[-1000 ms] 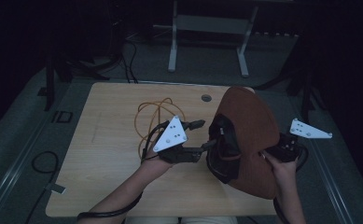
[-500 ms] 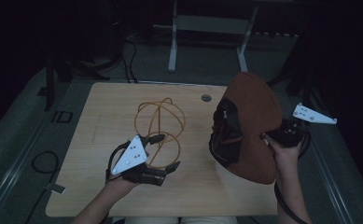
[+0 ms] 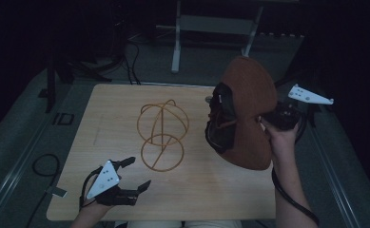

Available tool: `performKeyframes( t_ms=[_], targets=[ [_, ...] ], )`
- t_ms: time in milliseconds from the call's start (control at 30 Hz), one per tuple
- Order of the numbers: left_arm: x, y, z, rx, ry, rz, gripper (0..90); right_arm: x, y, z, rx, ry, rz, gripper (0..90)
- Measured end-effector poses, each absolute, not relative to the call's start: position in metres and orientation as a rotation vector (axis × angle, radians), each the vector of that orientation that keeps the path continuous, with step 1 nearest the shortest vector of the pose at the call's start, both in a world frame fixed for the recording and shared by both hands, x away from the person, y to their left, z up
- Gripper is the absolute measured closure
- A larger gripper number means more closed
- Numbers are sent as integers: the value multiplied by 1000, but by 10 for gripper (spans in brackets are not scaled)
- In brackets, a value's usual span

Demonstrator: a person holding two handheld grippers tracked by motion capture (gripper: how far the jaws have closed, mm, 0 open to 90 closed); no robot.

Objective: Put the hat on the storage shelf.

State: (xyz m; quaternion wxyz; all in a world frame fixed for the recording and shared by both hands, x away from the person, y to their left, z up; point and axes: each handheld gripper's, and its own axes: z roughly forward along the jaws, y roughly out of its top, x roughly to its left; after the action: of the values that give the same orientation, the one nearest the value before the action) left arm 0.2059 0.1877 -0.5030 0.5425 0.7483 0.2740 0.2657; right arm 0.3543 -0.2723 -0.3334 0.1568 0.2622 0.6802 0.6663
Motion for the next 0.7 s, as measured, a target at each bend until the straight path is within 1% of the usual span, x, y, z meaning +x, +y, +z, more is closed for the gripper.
performKeyframes(
  t_ms=[200,233,333,467,700],
  targets=[
    [208,222,-528,1696,812,723,138,364,-252,-313,714,1940,1908,883],
    [209,226,-532,1684,830,732,121,366,-248,-309,704,1940,1913,883],
    [211,238,-541,1674,882,766,107,372,-233,-299,682,1942,1925,883],
    [215,251,-551,1661,940,778,100,378,-205,-290,638,1986,1905,883],
    [216,262,-556,1627,975,773,101,384,-149,-291,562,2127,1863,881]
  ],
)
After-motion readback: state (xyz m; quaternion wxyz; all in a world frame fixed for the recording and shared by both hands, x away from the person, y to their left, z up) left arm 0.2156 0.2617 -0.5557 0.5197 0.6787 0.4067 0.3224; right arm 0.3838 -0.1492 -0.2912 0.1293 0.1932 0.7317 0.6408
